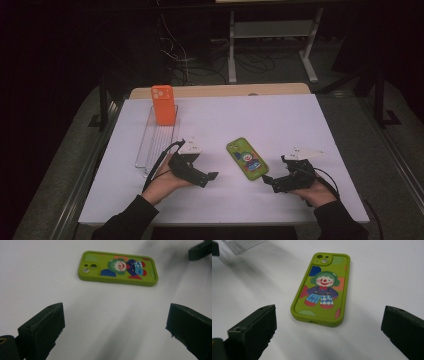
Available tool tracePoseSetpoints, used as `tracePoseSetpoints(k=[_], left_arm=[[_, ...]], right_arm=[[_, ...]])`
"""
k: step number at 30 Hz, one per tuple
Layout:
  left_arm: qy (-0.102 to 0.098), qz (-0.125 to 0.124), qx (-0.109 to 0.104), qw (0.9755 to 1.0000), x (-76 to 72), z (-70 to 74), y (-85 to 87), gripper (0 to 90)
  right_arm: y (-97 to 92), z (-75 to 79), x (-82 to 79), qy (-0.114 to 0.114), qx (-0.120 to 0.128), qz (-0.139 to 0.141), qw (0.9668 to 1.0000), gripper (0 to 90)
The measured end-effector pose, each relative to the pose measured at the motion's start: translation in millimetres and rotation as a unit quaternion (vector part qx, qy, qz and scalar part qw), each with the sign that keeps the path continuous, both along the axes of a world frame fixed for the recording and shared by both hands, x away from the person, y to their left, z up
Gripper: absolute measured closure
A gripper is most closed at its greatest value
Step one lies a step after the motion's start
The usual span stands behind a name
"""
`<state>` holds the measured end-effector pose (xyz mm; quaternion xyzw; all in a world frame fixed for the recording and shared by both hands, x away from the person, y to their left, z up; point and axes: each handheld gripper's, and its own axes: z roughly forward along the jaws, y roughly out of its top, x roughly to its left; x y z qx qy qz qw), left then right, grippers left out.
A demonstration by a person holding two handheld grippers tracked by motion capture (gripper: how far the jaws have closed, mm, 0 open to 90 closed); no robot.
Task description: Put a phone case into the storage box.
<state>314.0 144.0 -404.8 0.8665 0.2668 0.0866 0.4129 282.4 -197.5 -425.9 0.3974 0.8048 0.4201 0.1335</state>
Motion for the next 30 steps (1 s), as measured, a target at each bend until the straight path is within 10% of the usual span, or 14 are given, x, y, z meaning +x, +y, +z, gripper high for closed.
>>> tracePoseSetpoints(k=[30], left_arm=[[0.012, -0.013, -0.006, 0.9998, 3.5, -11.2, 3.3, 1.1]], right_arm=[[16.6, 32.5, 23.2, -0.015, 0.009, -0.034, 0.9993, 0.0]])
